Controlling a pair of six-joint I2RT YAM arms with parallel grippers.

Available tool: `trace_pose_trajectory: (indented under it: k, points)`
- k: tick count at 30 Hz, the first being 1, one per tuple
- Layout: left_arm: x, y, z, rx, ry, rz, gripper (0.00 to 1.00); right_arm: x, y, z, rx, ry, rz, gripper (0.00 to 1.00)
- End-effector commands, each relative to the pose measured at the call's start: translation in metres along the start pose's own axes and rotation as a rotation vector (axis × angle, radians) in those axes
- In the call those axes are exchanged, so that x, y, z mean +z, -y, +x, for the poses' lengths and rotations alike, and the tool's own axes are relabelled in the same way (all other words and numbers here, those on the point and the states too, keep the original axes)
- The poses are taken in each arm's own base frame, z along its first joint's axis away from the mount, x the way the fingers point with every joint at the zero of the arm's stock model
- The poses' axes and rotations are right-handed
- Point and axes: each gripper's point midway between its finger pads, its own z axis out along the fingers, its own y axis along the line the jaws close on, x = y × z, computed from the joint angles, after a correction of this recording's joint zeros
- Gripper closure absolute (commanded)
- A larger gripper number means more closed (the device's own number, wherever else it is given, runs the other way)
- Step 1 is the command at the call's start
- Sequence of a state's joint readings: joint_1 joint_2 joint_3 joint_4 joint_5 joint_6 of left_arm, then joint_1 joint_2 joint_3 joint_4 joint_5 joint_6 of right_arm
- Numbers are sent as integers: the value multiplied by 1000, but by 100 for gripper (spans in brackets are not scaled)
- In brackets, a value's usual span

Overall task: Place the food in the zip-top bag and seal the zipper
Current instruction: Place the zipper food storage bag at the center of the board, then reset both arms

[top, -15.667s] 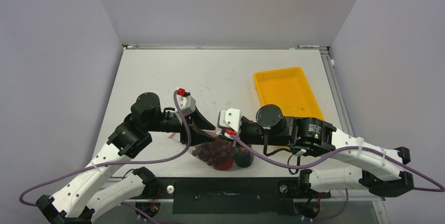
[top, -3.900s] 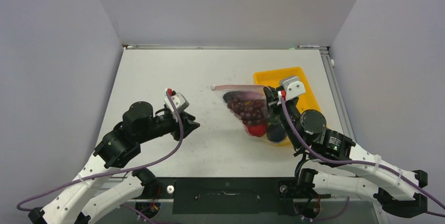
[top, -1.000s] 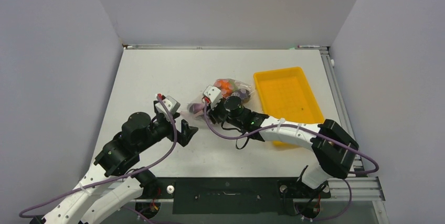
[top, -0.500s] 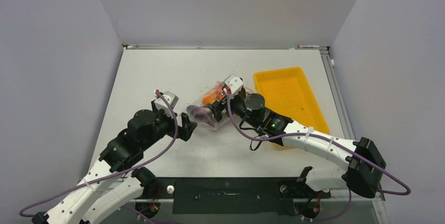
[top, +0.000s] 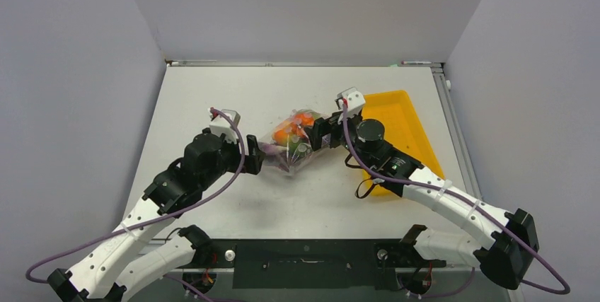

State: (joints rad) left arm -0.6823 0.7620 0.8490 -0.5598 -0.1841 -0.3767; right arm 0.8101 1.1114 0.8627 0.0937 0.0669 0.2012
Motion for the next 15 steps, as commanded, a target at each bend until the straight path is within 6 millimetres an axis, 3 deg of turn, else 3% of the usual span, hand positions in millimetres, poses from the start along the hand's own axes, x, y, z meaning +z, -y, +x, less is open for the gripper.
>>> trace_pose_trajectory:
  k: [1,8,15]
  points:
    - [-11,-5,-37,-80,107,-65,4,-15,25,2,68,-2,125,0]
    - [-10,-3,-51,-62,138,-67,4,-38,49,10,81,-32,249,10]
    - [-14,-12,-58,-30,157,-111,4,-71,55,-15,69,5,264,10]
